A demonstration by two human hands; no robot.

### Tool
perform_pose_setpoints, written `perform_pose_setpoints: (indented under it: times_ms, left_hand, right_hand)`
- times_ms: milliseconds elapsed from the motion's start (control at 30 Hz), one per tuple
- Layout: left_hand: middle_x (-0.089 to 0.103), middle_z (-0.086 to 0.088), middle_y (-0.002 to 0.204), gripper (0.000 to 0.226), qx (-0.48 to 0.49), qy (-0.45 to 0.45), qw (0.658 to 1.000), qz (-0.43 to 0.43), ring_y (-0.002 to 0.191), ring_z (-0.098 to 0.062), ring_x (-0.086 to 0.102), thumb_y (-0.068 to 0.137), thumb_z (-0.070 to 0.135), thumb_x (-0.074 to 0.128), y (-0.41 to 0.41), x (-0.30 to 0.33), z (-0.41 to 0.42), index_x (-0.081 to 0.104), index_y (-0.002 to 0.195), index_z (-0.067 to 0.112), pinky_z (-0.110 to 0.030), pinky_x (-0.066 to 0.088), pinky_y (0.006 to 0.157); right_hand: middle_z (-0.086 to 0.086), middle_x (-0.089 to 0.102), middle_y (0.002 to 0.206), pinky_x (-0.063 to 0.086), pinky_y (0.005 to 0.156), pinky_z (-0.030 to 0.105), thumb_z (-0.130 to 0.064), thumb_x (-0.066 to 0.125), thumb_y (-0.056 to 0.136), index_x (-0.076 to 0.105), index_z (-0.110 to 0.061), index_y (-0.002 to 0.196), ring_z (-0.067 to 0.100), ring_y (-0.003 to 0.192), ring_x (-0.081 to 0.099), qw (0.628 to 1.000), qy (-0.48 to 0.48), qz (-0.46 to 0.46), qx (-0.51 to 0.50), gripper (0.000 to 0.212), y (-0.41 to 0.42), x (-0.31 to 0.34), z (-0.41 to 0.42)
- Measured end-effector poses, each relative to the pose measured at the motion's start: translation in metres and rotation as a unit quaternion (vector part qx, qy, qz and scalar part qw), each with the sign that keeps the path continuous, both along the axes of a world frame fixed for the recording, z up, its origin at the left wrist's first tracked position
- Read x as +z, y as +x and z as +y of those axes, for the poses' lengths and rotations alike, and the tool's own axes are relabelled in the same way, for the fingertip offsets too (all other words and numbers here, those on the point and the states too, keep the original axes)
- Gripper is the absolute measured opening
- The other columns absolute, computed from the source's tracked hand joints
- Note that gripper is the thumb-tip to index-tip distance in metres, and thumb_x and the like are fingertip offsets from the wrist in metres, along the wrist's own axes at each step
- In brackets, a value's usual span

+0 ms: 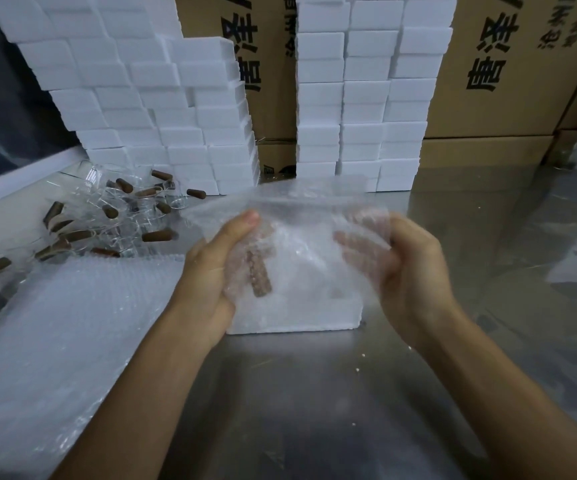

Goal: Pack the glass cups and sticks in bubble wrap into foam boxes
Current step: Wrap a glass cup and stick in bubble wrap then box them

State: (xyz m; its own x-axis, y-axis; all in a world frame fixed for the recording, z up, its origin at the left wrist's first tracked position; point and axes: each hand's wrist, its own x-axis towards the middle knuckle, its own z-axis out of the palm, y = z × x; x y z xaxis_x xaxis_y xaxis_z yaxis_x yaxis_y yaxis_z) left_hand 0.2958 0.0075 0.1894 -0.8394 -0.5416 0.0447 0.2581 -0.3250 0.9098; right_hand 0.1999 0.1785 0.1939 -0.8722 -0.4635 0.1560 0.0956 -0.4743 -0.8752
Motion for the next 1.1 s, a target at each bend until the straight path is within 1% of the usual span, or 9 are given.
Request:
perform_pose_setpoints:
  times_ms: [67,133,267,400,567,700,767,933,1100]
  left_hand:
    - [0.073,-0.005,0.108,0.031,0.005,0.058,0.998,0.029,0.102,-0.026,0.067,0.079,0.036,0.073,0.0,0.002,0.0,0.075,0.106,0.02,-0.04,0.055,0.088]
    - [0.067,-0.007,0.126,0.046,0.016,0.114,0.991,0.071,0.119,-0.028,0.062,0.084,0.035,0.068,-0.001,0.003,-0.002,0.067,0.126,0.018,-0.044,0.047,0.104]
    - [0.065,-0.006,0.131,0.055,0.04,0.174,0.975,0.135,0.122,-0.027,0.058,0.081,0.037,0.072,0.0,0.005,-0.002,0.063,0.132,0.02,-0.048,0.04,0.111]
    - [0.069,-0.009,0.123,0.044,0.002,0.148,0.975,0.166,0.114,-0.028,0.066,0.085,0.041,0.067,-0.002,0.002,0.006,0.07,0.123,0.019,-0.043,0.054,0.092]
    - [0.072,-0.01,0.112,0.035,-0.022,0.094,0.986,0.138,0.102,-0.026,0.07,0.087,0.04,0.063,-0.007,-0.002,0.026,0.075,0.111,0.017,-0.037,0.057,0.08]
    - [0.067,-0.017,0.124,0.058,0.015,0.087,0.99,0.113,0.112,-0.031,0.066,0.08,0.034,0.073,-0.009,-0.005,0.041,0.061,0.13,0.006,-0.038,0.057,0.084]
    - [0.069,-0.017,0.121,0.056,0.037,0.062,0.99,0.123,0.11,-0.031,0.068,0.076,0.029,0.076,-0.011,-0.008,0.047,0.064,0.125,0.005,-0.04,0.058,0.085]
    - [0.075,-0.009,0.109,0.046,0.064,0.002,0.994,0.093,0.103,-0.027,0.071,0.073,0.028,0.083,-0.014,-0.017,0.053,0.071,0.114,0.011,-0.043,0.059,0.082]
    - [0.073,-0.008,0.112,0.066,0.028,-0.072,0.996,0.05,0.105,-0.028,0.069,0.06,0.042,0.083,-0.013,-0.014,0.037,0.066,0.118,0.013,-0.043,0.055,0.08]
  right_hand:
    - [0.004,0.07,0.088,0.055,0.067,0.026,-0.004,0.055,0.094,0.07,-0.01,0.089,0.021,0.078,0.069,0.995,-0.019,-0.046,-0.089,0.016,-0.009,-0.005,0.002]
    - [0.005,0.065,0.089,0.055,0.071,0.025,-0.002,0.055,0.094,0.066,-0.012,0.093,0.019,0.08,0.068,0.99,-0.003,-0.062,-0.126,0.016,-0.011,-0.009,-0.001]
    - [0.009,0.07,0.102,0.058,0.083,0.027,-0.017,0.063,0.093,0.063,-0.013,0.104,0.021,0.094,0.073,0.992,0.028,-0.083,-0.086,0.012,-0.003,-0.013,-0.012]
    - [-0.002,0.077,0.099,0.058,0.079,0.029,-0.049,0.084,0.059,0.059,-0.014,0.127,0.018,0.088,0.075,0.994,0.07,-0.039,0.073,0.08,0.019,-0.022,-0.025]
    - [-0.005,0.076,0.078,0.056,0.067,0.022,-0.035,0.085,0.073,0.078,-0.021,0.083,0.011,0.075,0.073,0.996,0.06,-0.006,0.073,0.019,0.031,-0.028,-0.03]
    - [0.014,0.076,0.096,0.059,0.081,0.037,-0.018,0.071,0.09,0.075,-0.005,0.096,0.029,0.094,0.073,0.998,0.056,-0.038,0.014,0.015,0.025,-0.022,-0.026]
    - [0.017,0.075,0.101,0.058,0.09,0.045,-0.015,0.067,0.094,0.07,0.0,0.106,0.034,0.1,0.071,0.997,0.056,-0.039,-0.028,0.02,0.024,-0.022,-0.026]
    - [0.003,0.077,0.094,0.06,0.067,0.025,-0.017,0.058,0.1,0.067,-0.009,0.107,0.017,0.088,0.075,0.996,0.039,0.001,-0.076,0.014,0.025,-0.022,-0.025]
    - [0.009,0.076,0.098,0.059,0.081,0.045,-0.02,0.058,0.101,0.068,-0.013,0.105,0.026,0.093,0.074,0.989,0.04,0.051,-0.131,0.013,0.013,-0.021,-0.019]
